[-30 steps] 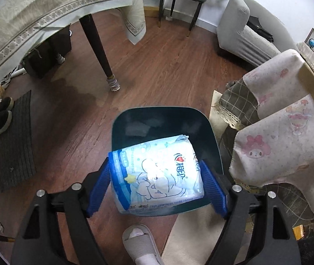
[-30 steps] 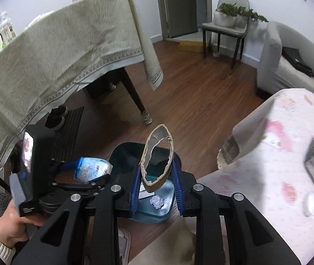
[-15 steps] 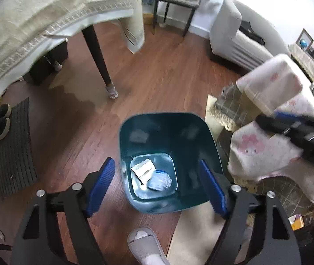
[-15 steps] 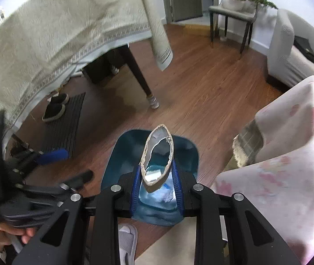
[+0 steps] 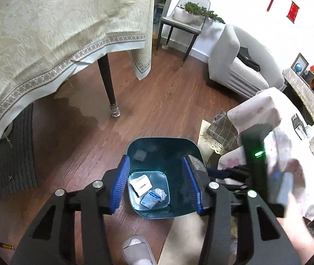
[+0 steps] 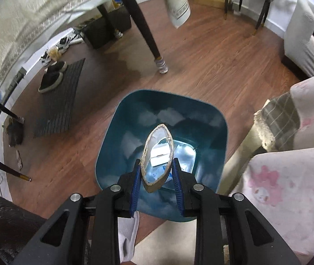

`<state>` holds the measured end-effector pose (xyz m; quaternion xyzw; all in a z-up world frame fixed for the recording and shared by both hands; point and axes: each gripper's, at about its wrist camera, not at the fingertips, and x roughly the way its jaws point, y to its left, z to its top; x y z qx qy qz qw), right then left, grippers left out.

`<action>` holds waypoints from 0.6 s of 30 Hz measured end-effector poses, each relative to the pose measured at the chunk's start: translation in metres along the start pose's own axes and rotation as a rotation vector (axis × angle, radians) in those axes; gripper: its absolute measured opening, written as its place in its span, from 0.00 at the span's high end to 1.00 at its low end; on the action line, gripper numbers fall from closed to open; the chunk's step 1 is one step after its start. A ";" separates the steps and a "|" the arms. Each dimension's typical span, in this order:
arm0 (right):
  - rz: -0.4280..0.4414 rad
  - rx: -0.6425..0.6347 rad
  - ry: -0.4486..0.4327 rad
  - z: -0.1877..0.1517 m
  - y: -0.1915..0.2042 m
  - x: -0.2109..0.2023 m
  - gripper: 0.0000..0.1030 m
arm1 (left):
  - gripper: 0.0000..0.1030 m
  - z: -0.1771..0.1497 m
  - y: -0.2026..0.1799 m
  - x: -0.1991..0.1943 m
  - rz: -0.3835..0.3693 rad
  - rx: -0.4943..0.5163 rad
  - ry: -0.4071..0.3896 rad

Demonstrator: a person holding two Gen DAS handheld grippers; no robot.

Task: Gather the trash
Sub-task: 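Open the left gripper to drop the tissue pack into the bin while the right drops the ring, then move both open grippers back over the table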

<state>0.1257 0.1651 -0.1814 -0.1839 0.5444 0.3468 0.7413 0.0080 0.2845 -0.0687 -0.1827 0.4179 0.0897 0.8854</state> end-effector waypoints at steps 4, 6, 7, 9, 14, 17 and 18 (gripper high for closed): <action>0.013 -0.006 0.038 -0.004 0.005 0.016 0.58 | 0.51 0.004 -0.001 -0.012 -0.001 0.003 -0.021; 0.003 -0.011 0.045 -0.007 0.005 0.018 0.50 | 0.51 0.008 -0.004 -0.018 -0.005 0.007 -0.036; 0.002 -0.012 0.047 -0.007 0.005 0.018 0.50 | 0.51 0.009 -0.004 -0.021 -0.006 0.009 -0.042; 0.007 -0.010 0.041 -0.008 0.004 0.014 0.50 | 0.51 0.012 -0.008 -0.026 -0.004 0.019 -0.057; 0.014 0.006 0.027 -0.010 -0.004 0.003 0.49 | 0.51 0.016 -0.016 -0.037 -0.011 0.030 -0.085; 0.024 0.007 0.024 -0.011 -0.006 -0.003 0.49 | 0.51 0.019 -0.022 -0.044 -0.012 0.042 -0.103; 0.023 0.005 0.022 -0.012 -0.007 -0.006 0.49 | 0.51 0.020 -0.024 -0.047 -0.015 0.044 -0.110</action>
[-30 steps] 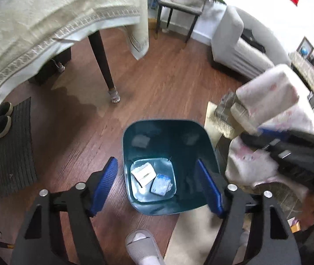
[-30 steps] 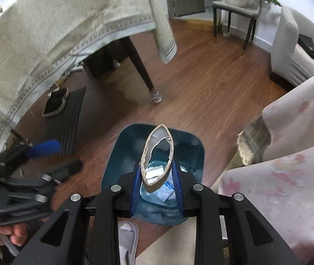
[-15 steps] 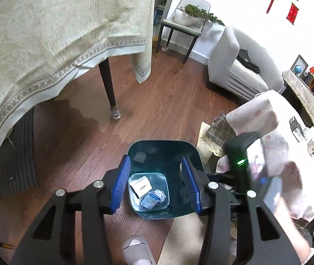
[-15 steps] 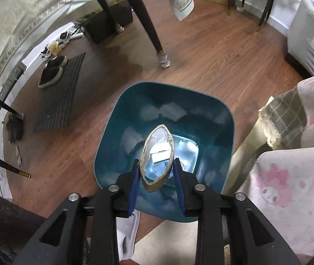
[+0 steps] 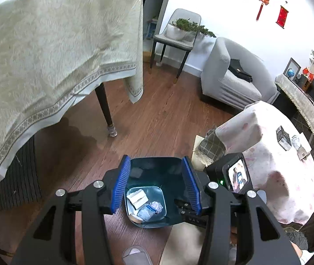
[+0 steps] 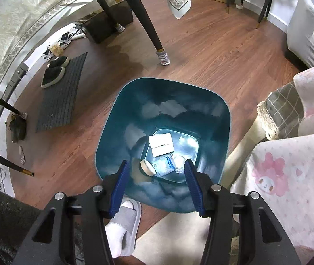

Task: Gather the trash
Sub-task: 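Move both open grippers back over the table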

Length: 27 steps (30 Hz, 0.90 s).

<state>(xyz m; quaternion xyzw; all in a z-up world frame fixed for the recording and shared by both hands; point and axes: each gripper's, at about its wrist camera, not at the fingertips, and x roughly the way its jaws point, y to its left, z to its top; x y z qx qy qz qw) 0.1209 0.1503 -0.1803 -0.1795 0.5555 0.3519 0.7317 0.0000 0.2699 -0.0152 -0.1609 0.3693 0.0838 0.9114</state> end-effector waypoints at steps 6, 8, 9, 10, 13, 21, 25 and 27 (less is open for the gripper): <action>0.025 -0.024 -0.049 -0.006 -0.002 -0.034 0.49 | 0.51 0.013 -0.023 -0.017 -0.006 0.054 -0.062; 0.020 -0.030 -0.072 -0.009 -0.004 -0.047 0.49 | 0.51 0.018 -0.034 -0.023 -0.013 0.081 -0.089; 0.016 -0.030 -0.087 -0.010 -0.007 -0.056 0.46 | 0.51 0.019 -0.039 -0.025 -0.019 0.090 -0.098; 0.015 -0.030 -0.103 -0.012 -0.008 -0.064 0.44 | 0.51 0.021 -0.043 -0.026 -0.025 0.096 -0.102; 0.017 -0.031 -0.171 -0.017 -0.016 -0.095 0.40 | 0.51 0.025 -0.060 -0.028 -0.049 0.123 -0.119; -0.026 -0.021 -0.295 -0.034 -0.045 -0.159 0.34 | 0.46 0.029 -0.108 -0.026 -0.094 0.176 -0.142; -0.052 0.011 -0.355 -0.043 -0.067 -0.187 0.26 | 0.43 0.032 -0.131 -0.022 -0.118 0.193 -0.149; -0.071 0.032 -0.383 -0.049 -0.081 -0.201 0.24 | 0.40 0.032 -0.140 -0.022 -0.130 0.205 -0.155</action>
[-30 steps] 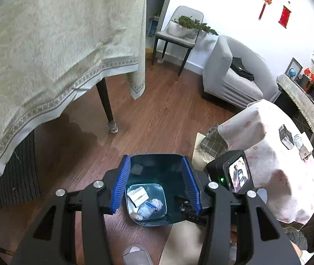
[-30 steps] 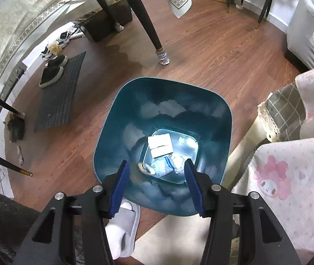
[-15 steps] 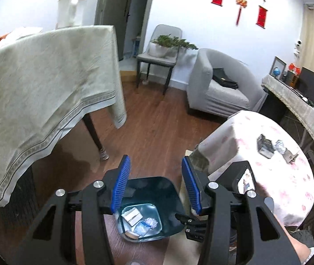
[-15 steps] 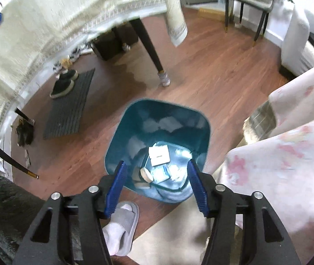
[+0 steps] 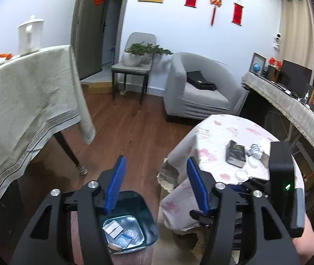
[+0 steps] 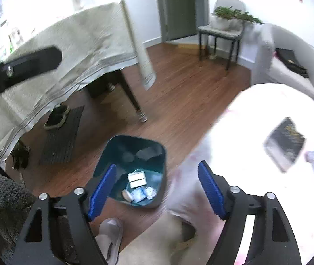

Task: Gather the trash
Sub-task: 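Move both open grippers back over the table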

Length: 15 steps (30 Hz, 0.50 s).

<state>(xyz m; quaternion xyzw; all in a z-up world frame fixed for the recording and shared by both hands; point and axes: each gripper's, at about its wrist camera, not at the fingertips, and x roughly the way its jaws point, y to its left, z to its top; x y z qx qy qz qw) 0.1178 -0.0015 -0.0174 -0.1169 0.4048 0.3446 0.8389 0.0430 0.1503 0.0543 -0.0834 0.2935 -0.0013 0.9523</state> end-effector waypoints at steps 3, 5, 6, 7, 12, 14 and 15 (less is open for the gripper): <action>-0.037 0.023 -0.021 -0.003 -0.018 -0.014 0.24 | 0.37 0.003 -0.017 0.006 -0.019 0.024 -0.006; -0.064 0.040 -0.039 -0.005 -0.031 -0.023 0.23 | 0.36 0.004 -0.028 0.012 -0.032 0.038 -0.002; -0.079 0.055 -0.053 -0.006 -0.040 -0.030 0.22 | 0.35 0.004 -0.035 0.017 -0.040 0.047 0.001; -0.090 0.070 -0.066 -0.007 -0.048 -0.035 0.22 | 0.33 0.004 -0.039 0.018 -0.046 0.051 0.002; -0.164 0.135 -0.116 -0.015 -0.089 -0.062 0.17 | 0.29 0.003 -0.066 0.044 -0.104 0.074 0.053; -0.210 0.148 -0.128 -0.021 -0.104 -0.072 0.16 | 0.27 0.002 -0.073 0.057 -0.130 0.071 0.087; -0.220 0.155 -0.131 -0.023 -0.111 -0.075 0.16 | 0.27 0.002 -0.075 0.062 -0.139 0.069 0.099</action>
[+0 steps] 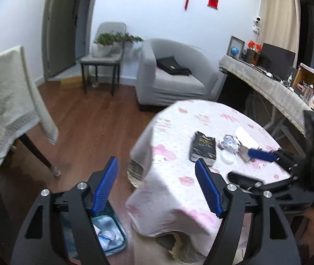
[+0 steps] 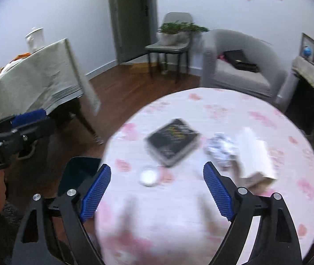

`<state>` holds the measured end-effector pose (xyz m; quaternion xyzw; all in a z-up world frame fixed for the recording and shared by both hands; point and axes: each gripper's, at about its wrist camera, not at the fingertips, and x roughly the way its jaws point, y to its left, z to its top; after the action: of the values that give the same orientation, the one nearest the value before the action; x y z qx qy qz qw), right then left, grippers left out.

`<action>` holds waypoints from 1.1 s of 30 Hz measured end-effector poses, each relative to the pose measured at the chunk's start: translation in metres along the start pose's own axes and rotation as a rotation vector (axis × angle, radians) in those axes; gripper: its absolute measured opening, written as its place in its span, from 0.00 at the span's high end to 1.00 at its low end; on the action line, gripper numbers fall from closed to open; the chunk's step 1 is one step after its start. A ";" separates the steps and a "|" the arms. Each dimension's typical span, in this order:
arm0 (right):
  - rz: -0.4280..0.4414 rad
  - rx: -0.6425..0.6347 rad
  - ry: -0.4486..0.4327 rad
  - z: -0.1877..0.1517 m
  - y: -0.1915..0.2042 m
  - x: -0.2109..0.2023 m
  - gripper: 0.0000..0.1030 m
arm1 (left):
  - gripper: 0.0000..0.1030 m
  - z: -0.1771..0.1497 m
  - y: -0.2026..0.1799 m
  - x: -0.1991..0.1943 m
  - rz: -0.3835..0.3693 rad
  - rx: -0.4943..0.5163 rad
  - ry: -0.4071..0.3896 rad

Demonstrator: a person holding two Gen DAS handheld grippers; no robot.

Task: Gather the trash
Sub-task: 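Move both open grippers back over the table, then grasp the black Face tissue pack with the left gripper while the right grasps the white box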

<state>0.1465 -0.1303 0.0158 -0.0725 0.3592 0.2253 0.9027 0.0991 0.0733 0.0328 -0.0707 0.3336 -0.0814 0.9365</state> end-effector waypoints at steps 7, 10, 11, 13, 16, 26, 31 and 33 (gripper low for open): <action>-0.064 0.055 -0.007 -0.013 -0.049 -0.013 0.16 | 0.24 0.006 -0.012 0.037 -0.053 -0.022 0.047; -0.104 0.036 -0.014 -0.017 -0.061 -0.019 0.16 | 0.20 0.009 -0.027 0.052 -0.067 0.016 0.051; -0.118 0.023 -0.014 -0.017 -0.064 -0.019 0.16 | 0.18 0.008 -0.031 0.056 -0.068 0.033 0.051; -0.145 -0.009 -0.009 -0.021 -0.070 -0.023 0.16 | 0.18 0.009 -0.040 0.065 -0.076 0.061 0.058; -0.173 -0.051 0.004 -0.023 -0.075 -0.018 0.16 | 0.17 0.009 -0.054 0.082 -0.079 0.104 0.076; -0.196 -0.099 0.061 -0.029 -0.099 -0.003 0.39 | 0.17 0.009 -0.070 0.124 -0.059 0.154 0.131; -0.200 -0.121 0.068 -0.025 -0.098 0.002 0.51 | 0.18 0.007 -0.073 0.138 -0.067 0.144 0.168; -0.209 -0.134 0.079 -0.024 -0.097 0.007 0.55 | 0.20 0.007 -0.077 0.140 -0.069 0.153 0.174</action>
<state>0.1806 -0.2215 -0.0097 -0.1784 0.3691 0.1504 0.8996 0.2022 -0.0294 -0.0335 -0.0030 0.4036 -0.1445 0.9035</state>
